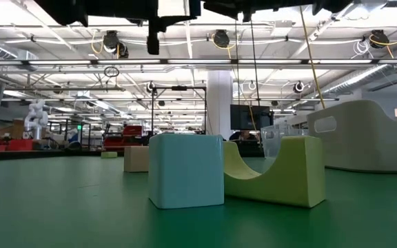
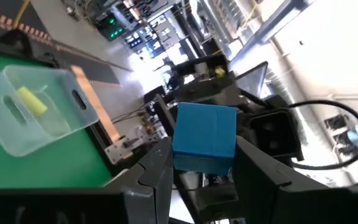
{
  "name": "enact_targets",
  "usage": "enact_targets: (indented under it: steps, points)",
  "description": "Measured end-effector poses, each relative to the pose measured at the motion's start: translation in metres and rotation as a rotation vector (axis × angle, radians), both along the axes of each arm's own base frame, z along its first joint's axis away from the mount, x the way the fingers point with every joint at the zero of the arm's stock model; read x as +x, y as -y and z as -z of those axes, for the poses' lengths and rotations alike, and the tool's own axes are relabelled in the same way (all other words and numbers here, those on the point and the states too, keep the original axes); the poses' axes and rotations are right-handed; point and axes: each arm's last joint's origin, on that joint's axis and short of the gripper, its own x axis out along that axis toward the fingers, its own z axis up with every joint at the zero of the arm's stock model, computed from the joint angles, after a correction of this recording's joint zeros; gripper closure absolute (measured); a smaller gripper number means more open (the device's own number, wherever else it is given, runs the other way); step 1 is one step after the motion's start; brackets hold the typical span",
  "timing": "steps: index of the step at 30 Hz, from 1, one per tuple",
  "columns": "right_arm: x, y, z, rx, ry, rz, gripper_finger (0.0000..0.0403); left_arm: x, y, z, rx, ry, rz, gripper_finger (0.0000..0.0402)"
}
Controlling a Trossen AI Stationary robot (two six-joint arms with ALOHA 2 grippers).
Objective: Sort & place blocks by color
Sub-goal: Put the left blue block into the white bin
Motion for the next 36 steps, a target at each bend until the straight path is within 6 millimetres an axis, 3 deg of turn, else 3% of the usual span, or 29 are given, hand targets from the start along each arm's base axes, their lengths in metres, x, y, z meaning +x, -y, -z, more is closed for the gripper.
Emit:
enact_targets:
  steps: [8, 23, 36]
  points:
    - [0.0, -0.001, 0.0, 0.002, 0.004, -0.036, 0.0154, 0.01, 0.003, 0.013, -0.082, 0.001, 0.021, 0.0271]
    - [0.002, 0.0, 0.002, 0.001, 0.001, -0.021, 0.0156, 0.009, 0.004, 0.007, -0.086, 0.054, 0.072, 0.0271]
    - [0.022, 0.001, 0.023, 0.005, 0.021, -0.02, 0.0158, 0.01, 0.006, 0.01, -0.089, 0.024, 0.141, 0.0271]
